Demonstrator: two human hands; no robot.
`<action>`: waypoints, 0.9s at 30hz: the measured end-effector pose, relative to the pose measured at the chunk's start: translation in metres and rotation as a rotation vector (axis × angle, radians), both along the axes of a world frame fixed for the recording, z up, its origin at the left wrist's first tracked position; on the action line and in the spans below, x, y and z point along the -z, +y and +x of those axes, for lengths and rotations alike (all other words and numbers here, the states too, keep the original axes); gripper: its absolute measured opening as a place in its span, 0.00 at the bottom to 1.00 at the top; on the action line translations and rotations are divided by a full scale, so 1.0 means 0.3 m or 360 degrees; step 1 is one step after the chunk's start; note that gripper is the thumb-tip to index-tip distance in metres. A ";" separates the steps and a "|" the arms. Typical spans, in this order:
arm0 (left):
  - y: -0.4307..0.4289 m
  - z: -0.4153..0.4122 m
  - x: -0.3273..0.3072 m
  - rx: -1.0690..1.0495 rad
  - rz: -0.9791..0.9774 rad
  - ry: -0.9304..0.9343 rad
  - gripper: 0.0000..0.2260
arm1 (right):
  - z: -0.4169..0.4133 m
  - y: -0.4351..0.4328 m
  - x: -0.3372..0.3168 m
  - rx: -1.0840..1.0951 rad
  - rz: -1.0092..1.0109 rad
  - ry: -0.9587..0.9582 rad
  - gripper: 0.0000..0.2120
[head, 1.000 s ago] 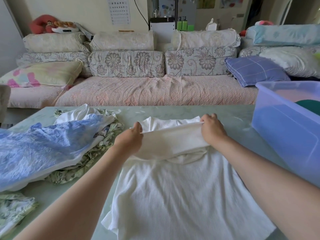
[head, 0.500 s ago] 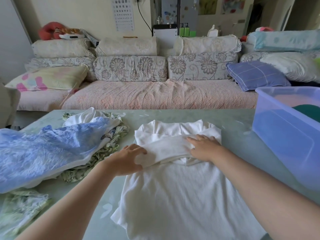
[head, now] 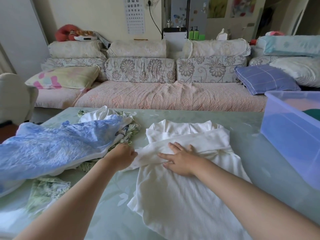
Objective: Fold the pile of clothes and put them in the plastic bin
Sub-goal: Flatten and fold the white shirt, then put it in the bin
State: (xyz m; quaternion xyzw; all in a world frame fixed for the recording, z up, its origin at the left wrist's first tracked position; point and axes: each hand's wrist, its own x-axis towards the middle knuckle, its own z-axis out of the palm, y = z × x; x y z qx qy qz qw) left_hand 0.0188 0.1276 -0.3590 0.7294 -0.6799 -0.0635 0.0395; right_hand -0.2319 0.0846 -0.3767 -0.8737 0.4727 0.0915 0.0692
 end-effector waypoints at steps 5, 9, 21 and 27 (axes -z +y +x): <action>-0.013 0.000 0.004 -0.0203 0.0221 -0.0111 0.27 | 0.000 0.006 0.002 -0.0009 0.0011 -0.0056 0.23; -0.042 -0.007 -0.053 -0.0339 0.0376 -0.0154 0.25 | 0.000 -0.001 -0.006 -0.0004 0.0063 -0.0121 0.23; -0.104 -0.301 -0.198 0.0108 0.0686 0.1969 0.21 | -0.042 -0.071 -0.189 0.0862 0.0499 -0.1866 0.23; -0.111 -0.348 -0.051 0.0237 -0.0095 0.0626 0.11 | -0.104 -0.079 -0.094 0.1029 0.0195 -0.1245 0.28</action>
